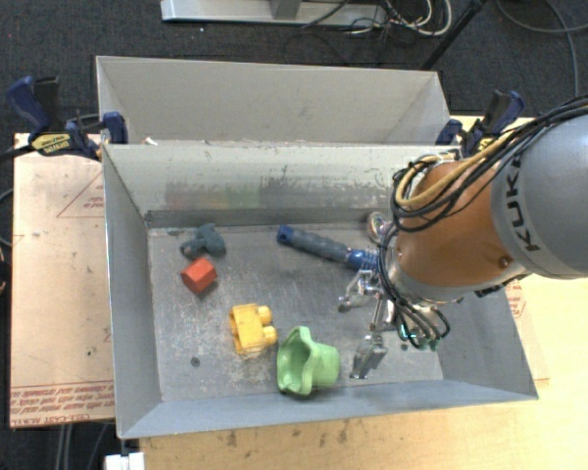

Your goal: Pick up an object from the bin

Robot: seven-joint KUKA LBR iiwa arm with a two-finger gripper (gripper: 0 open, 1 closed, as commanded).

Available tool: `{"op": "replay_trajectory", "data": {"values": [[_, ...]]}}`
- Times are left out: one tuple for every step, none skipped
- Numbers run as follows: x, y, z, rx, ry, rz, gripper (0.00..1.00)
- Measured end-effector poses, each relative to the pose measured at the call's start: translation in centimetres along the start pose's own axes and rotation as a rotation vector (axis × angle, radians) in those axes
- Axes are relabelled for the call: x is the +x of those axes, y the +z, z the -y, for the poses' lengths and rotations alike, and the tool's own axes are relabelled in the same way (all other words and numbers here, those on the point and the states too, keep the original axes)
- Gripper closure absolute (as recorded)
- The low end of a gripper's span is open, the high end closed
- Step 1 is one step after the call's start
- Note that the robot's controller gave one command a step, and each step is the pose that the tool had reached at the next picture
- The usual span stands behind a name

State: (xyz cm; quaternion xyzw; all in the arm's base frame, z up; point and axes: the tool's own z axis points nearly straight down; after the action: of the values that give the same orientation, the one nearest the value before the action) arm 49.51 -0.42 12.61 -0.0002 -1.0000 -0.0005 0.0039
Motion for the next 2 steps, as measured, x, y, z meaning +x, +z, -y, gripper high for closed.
{"op": "replay_trajectory", "data": {"values": [[-0.9, 5.2, -3.0, 0.0, 0.168, 0.013, 0.0], [-3.1, -2.1, -9.5, -0.006, 0.199, 0.017, 0.0]]}}
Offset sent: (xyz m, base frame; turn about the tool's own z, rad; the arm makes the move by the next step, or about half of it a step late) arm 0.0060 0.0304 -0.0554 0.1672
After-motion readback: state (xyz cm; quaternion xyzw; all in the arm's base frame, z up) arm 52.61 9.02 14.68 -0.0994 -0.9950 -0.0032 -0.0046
